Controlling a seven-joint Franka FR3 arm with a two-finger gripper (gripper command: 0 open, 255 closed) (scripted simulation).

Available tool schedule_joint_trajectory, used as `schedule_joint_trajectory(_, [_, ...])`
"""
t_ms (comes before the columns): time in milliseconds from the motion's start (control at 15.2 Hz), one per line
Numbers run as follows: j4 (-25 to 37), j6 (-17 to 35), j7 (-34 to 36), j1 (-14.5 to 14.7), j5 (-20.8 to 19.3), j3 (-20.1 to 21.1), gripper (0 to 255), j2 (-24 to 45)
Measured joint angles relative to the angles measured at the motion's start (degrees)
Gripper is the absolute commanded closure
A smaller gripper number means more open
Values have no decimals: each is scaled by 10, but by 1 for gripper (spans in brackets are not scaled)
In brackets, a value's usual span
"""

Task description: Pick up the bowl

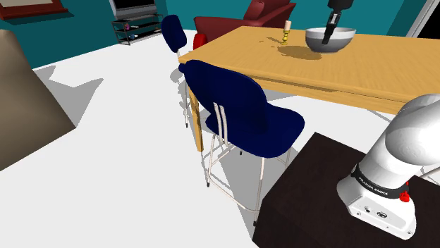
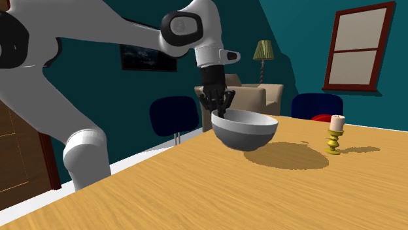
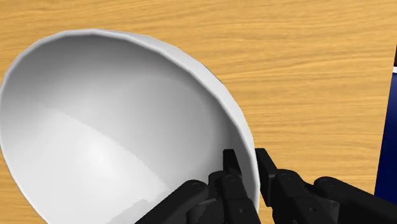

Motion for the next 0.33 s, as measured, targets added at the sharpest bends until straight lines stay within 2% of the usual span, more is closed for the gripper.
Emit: schedule_joint_trajectory(330, [39, -34, -5, 2, 5, 4, 255, 5])
